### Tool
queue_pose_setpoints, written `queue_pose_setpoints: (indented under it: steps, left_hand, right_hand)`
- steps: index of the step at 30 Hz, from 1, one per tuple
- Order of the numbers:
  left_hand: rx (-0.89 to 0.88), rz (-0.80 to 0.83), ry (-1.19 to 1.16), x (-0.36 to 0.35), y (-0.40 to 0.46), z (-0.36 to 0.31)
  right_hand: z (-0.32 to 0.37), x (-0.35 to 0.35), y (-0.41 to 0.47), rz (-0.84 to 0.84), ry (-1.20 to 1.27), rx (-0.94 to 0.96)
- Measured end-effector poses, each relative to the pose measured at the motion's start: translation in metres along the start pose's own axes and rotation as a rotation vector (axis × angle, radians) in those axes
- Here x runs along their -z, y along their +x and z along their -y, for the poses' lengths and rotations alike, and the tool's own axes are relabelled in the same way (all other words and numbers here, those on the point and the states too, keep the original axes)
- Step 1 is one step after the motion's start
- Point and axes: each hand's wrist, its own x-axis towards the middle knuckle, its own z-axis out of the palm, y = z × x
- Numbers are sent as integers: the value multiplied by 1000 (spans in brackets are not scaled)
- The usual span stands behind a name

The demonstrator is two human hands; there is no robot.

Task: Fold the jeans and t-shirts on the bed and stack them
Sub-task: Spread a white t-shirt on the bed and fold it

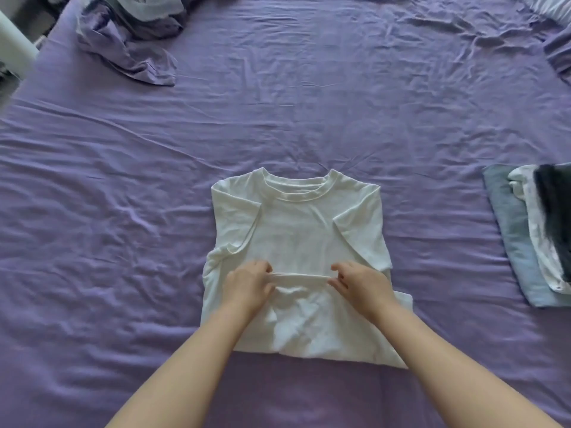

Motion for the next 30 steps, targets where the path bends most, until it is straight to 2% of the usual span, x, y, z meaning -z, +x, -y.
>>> queue_pose_setpoints:
  steps: [2, 4, 7, 10, 13, 16, 18, 19, 21, 27, 28, 30]
  left_hand:
    - [-9, 5, 110, -8, 3, 0]
    - [-1, 1, 64, -10, 5, 1]
    - [-32, -24, -152, 1, 11, 5]
    - [-61, -139, -154, 26, 23, 6]
    - [-77, -223, -111, 54, 46, 1]
    - [-97, -233, -77, 81, 81, -2]
    - [-94, -236, -47, 93, 106, -1]
    - [-84, -249, -35, 97, 119, 0]
    - [-51, -274, -8, 101, 142, 2]
    - [-43, -187, -37, 85, 185, 7]
    - [-49, -199, -38, 82, 188, 8]
    - [-59, -229, -19, 80, 192, 11]
  right_hand:
    - [-6, -7, 0, 51, -119, 63]
    - [-9, -9, -1, 38, -118, 115]
    - [-8, -1, 3, -122, -63, 215]
    - [-4, 19, 22, -234, -78, 254]
    - [0, 46, 54, -288, -120, 255]
    - [1, 72, 93, -286, -86, 175]
    - [-1, 81, 120, -337, -123, 188]
    - [-2, 84, 134, -334, -188, 187]
    - [-1, 82, 158, -227, -262, 117]
    - [-12, 47, 195, -130, -284, -4]
    - [-12, 43, 196, -183, -324, 2]
    - [-11, 41, 193, -391, -353, 73]
